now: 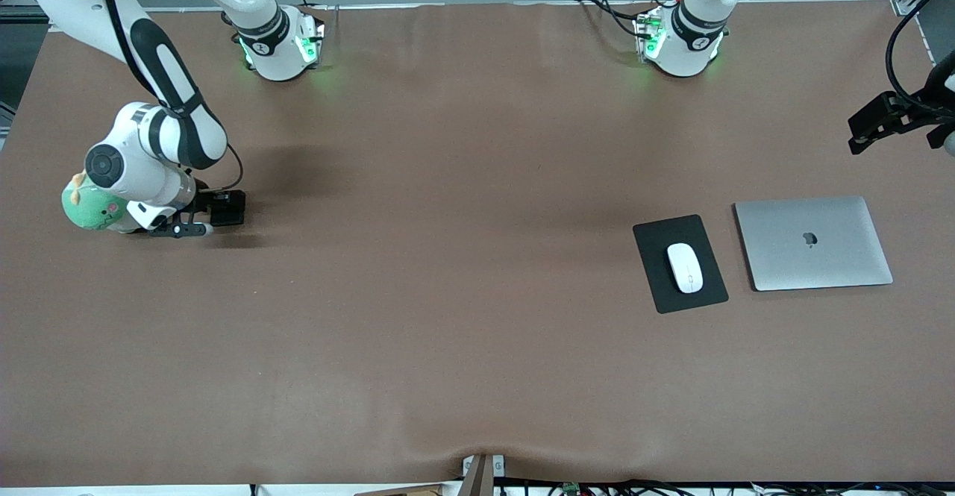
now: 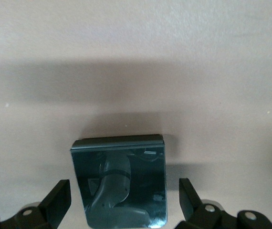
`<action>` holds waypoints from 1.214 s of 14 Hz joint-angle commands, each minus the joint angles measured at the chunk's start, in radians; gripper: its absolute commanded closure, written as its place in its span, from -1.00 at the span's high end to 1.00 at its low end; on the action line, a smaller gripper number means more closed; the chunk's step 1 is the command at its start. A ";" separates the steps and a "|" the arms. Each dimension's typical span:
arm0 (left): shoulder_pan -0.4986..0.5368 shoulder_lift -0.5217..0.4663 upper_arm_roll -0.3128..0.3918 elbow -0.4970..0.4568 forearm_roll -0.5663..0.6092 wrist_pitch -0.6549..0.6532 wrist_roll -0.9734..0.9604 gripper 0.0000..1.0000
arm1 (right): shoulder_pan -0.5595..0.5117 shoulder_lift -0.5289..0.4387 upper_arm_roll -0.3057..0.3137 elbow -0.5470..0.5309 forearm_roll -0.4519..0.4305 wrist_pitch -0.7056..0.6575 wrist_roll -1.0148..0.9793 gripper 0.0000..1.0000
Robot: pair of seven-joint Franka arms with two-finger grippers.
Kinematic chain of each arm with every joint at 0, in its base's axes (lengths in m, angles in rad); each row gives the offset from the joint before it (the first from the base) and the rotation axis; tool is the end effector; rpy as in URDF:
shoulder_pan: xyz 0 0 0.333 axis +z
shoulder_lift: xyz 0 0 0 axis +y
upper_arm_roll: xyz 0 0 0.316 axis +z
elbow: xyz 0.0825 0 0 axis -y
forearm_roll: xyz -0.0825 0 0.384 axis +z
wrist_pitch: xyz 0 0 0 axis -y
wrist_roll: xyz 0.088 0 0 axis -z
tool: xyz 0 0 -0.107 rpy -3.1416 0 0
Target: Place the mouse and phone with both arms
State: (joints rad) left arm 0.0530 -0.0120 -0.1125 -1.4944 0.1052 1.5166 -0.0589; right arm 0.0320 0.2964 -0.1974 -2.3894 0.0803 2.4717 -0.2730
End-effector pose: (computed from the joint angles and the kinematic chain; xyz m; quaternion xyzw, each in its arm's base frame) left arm 0.5452 -0.0212 0.6627 -0.9984 -0.0034 -0.0202 0.0520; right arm 0.4711 -0.0835 0.1822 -0.9944 -0.0208 0.1022 0.0152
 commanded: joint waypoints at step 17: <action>0.008 -0.023 -0.001 -0.009 -0.021 -0.010 0.016 1.00 | -0.024 -0.022 -0.073 0.758 -0.008 -0.836 -0.290 1.00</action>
State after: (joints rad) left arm 0.0531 -0.0125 -0.1125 -1.4942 0.1051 1.5165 -0.0589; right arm 0.0291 0.2684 -0.2716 -1.7106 0.0800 1.6831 -0.5420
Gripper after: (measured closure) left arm 0.000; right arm 0.000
